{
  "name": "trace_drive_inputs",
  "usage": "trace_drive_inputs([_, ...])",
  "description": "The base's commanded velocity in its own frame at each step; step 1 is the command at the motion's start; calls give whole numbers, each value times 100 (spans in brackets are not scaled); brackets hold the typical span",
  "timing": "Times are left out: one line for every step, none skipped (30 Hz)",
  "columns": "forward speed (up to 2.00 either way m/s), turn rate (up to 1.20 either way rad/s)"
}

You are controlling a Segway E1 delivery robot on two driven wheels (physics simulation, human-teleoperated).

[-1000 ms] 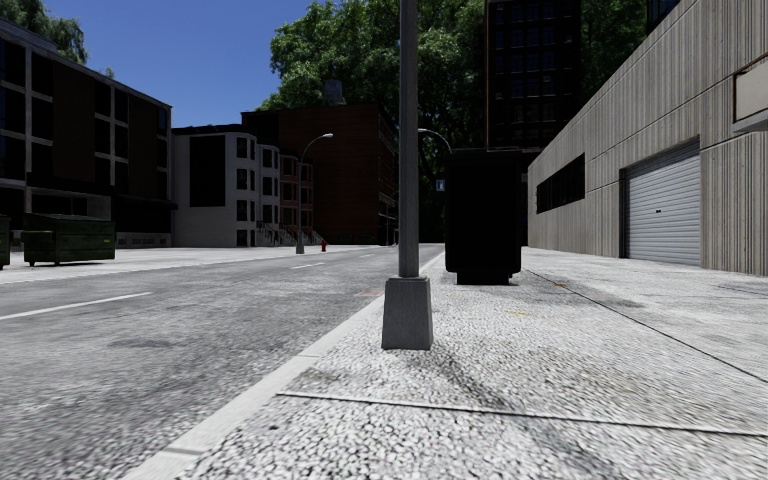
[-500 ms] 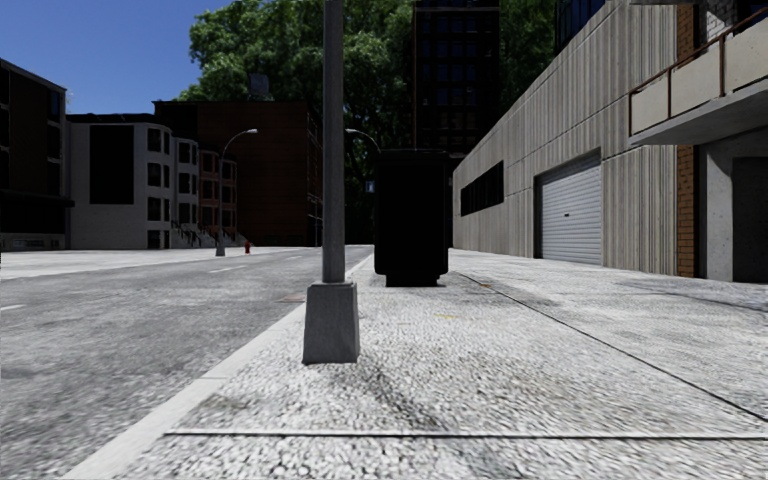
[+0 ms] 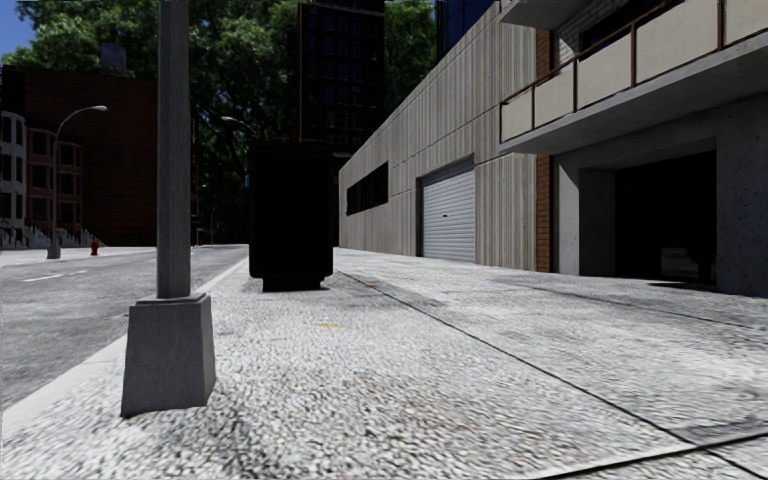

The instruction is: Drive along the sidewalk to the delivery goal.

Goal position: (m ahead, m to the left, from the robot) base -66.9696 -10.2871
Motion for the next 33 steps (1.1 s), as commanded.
trace_drive_inputs([100,-79])
trace_drive_inputs([100,-79])
trace_drive_inputs([100,-79])
trace_drive_inputs([100,-79])
trace_drive_inputs([100,-79])
trace_drive_inputs([100,-80])
trace_drive_inputs([101,-83])
trace_drive_inputs([101,-84])
trace_drive_inputs([101,-84])
trace_drive_inputs([102,-86])
trace_drive_inputs([106,-87])
trace_drive_inputs([108,-87])
trace_drive_inputs([108,-87])
trace_drive_inputs([110,-87])
trace_drive_inputs([111,-87])
trace_drive_inputs([112,-87])
trace_drive_inputs([112,-87])
trace_drive_inputs([115,-87])
trace_drive_inputs([119,-87])
trace_drive_inputs([124,-87])
trace_drive_inputs([125,-87])
trace_drive_inputs([125,-87])
trace_drive_inputs([126,-87])
trace_drive_inputs([126,-87])
trace_drive_inputs([126,-87])
trace_drive_inputs([126,-87])
trace_drive_inputs([127,-87])
trace_drive_inputs([128,-87])
trace_drive_inputs([128,-87])
trace_drive_inputs([128,-87])
trace_drive_inputs([129,-87])
trace_drive_inputs([129,-87])
trace_drive_inputs([129,-88])
